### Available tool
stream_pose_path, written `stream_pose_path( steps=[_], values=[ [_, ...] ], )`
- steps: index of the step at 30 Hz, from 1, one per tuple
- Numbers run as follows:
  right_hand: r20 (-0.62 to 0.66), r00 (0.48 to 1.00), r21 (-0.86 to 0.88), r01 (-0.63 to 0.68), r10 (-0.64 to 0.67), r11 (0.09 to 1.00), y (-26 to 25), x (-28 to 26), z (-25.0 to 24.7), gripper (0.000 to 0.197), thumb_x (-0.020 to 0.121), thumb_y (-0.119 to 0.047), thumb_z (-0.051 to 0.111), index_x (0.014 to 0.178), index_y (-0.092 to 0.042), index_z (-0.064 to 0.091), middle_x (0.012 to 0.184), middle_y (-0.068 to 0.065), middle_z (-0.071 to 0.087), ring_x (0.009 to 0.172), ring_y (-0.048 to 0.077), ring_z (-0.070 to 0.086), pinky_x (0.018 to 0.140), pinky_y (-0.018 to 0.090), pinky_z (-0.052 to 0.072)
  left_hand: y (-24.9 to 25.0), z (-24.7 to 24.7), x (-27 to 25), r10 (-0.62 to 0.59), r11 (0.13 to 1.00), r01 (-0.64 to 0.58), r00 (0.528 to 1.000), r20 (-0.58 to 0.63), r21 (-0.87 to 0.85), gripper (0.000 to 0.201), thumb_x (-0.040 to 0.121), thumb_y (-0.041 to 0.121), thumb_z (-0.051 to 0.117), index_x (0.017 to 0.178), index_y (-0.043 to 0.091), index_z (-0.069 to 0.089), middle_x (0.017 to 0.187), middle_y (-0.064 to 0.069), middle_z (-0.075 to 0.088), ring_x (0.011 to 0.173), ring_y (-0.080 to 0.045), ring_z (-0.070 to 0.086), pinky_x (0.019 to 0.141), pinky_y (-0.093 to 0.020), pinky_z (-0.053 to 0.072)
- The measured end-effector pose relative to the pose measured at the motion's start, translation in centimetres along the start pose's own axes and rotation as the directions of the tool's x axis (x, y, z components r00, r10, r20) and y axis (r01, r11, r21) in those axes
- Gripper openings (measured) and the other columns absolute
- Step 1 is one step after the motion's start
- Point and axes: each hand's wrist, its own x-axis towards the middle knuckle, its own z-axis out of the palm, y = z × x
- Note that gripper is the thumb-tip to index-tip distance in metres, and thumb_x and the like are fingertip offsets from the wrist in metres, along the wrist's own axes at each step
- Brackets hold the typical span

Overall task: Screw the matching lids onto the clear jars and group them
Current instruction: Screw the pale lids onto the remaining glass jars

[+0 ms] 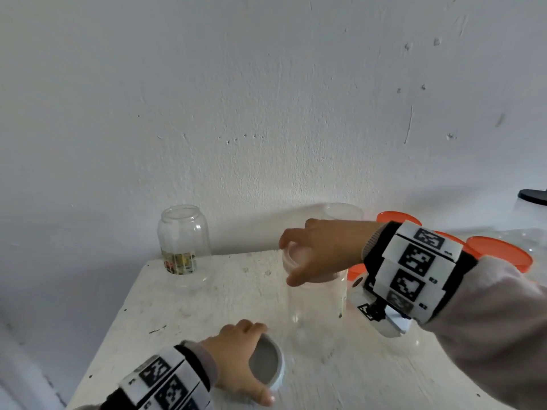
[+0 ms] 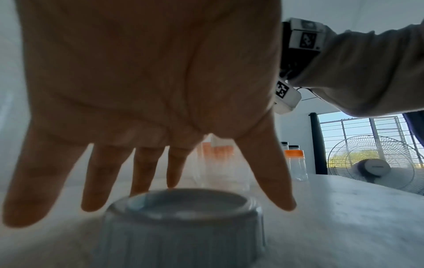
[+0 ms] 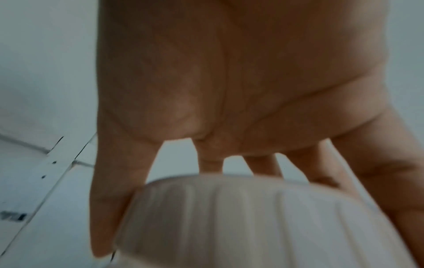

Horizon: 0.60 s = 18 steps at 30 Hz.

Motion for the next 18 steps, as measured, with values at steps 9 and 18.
stream_pose_path(
  steps=[9, 18],
  values=[
    [-0.140, 0.987, 0.044, -0.071, 0.076, 0.997, 0.6, 8.1, -2.5, 0.081, 0.071, -0.038, 0.074, 0.138, -0.037, 0.029, 0.125, 0.003, 0.033, 0.115, 0.027, 0.034, 0.083, 0.041, 0.048, -1.6, -0.3, -0.1, -0.014, 0.997, 0.014, 1.000, -0.004, -0.081, 0.085, 0.085, 0.043, 0.067, 0.149, 0.028, 0.014, 0.148, 0.003, 0.023, 0.137, -0.019, 0.023, 0.114, -0.038, 0.023],
    [-0.146, 0.964, 0.068, -0.216, 0.223, 0.974, 3.0, 13.2, -2.1, 0.074, 0.075, -0.034, 0.071, 0.138, -0.033, 0.033, 0.128, 0.006, 0.037, 0.117, 0.030, 0.042, 0.071, 0.033, 0.036, -4.5, -0.7, -1.1, -0.047, 0.976, -0.023, 0.948, -0.314, -0.215, 0.088, 0.072, 0.065, 0.067, 0.144, 0.040, 0.022, 0.128, 0.026, 0.030, 0.110, 0.009, 0.031, 0.080, 0.004, 0.021]
  ],
)
